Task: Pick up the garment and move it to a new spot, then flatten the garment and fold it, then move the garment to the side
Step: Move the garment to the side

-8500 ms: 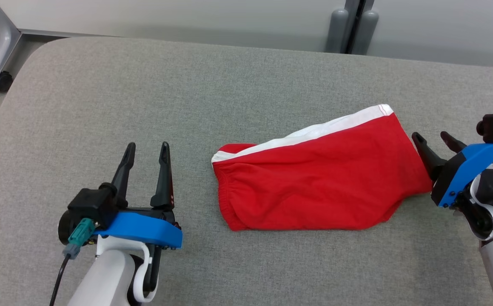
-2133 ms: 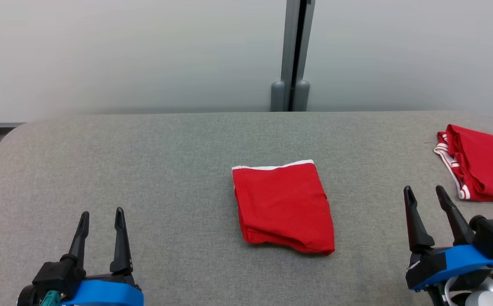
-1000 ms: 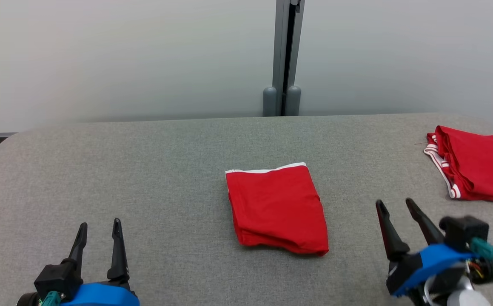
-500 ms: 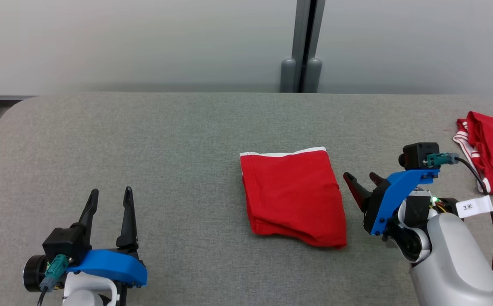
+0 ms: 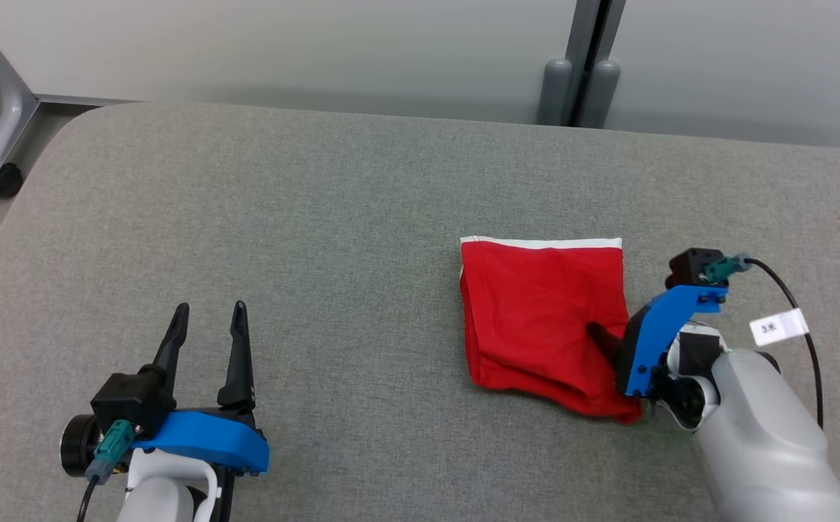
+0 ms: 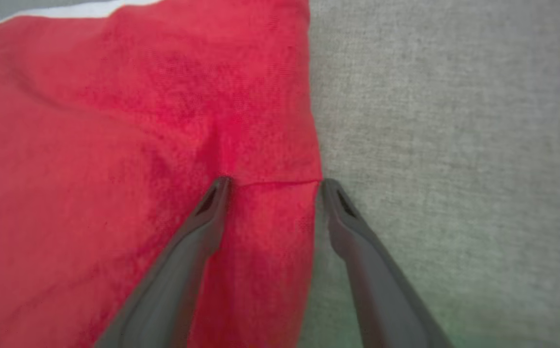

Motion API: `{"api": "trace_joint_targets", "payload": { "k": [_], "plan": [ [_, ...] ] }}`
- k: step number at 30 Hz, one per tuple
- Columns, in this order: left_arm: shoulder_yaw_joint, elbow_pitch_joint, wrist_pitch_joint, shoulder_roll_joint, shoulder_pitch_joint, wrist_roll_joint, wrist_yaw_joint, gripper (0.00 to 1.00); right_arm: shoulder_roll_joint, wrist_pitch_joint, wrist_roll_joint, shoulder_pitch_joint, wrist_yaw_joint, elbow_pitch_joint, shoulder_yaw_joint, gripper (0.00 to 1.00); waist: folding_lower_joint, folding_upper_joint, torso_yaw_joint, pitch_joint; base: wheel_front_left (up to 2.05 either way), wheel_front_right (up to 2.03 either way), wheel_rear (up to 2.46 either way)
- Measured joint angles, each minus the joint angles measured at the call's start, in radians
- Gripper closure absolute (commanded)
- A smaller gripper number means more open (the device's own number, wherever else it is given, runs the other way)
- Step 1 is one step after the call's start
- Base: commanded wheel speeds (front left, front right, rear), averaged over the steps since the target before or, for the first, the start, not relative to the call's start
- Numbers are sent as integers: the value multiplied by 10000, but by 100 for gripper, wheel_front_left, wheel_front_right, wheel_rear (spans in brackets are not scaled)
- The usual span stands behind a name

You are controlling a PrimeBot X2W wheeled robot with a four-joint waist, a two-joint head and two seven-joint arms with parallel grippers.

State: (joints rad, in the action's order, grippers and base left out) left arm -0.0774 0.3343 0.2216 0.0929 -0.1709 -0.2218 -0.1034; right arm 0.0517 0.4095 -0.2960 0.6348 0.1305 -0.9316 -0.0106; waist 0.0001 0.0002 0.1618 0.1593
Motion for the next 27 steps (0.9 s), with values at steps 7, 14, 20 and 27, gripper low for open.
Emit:
{"api": "trace_joint_targets", "payload": {
  "k": [7, 14, 20, 27],
  "plan": [
    [-151, 113, 94, -38, 19, -73, 0, 0, -15, 65, 13, 385, 0, -447, 988, 100, -1, 0, -153, -82, 0, 0, 0],
    [-303, -15, 194, -107, 38, -151, 13, 0, 337, 132, 1294, 1374, 2, 134, 2157, 100, -1, 0, -523, 135, 0, 0, 0],
    [-326, -360, 282, -159, -253, -337, 12, 0, 1835, 349, 1578, 2836, 2, 1312, 4176, 100, 1, 1, -1043, 744, 0, 0, 0],
    [-295, -1080, 353, -144, -681, -408, 61, 0, 3751, 543, 1014, 4092, 6, 2205, 5929, 100, 3, 0, -2084, 1478, 0, 0, 0]
  ]
}}
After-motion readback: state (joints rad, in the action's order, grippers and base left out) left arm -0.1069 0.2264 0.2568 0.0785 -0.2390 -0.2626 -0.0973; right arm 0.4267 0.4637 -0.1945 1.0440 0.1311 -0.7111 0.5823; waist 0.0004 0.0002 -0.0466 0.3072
